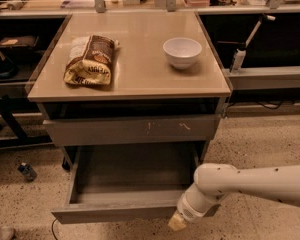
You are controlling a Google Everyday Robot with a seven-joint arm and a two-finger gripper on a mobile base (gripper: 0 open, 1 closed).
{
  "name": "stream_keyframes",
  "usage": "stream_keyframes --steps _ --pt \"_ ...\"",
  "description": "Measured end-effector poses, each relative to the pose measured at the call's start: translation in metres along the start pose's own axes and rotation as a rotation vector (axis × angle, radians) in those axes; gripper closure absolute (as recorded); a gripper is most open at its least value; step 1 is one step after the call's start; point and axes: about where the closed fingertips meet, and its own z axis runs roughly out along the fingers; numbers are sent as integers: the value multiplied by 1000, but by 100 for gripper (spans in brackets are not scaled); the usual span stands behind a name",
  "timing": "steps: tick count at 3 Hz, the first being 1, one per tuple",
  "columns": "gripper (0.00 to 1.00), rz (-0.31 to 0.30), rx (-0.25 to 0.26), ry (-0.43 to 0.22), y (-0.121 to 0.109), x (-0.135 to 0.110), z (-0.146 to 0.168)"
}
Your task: Close middle drawer
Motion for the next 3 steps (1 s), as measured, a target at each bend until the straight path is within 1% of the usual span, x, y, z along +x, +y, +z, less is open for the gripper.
stream_keyframes --steps 1,2,3 --pt "100 -53 19 0 -14 -30 -3" --pt "100 -80 29 9 -24 -46 3" --pt "100 -75 38 20 -31 -49 11"
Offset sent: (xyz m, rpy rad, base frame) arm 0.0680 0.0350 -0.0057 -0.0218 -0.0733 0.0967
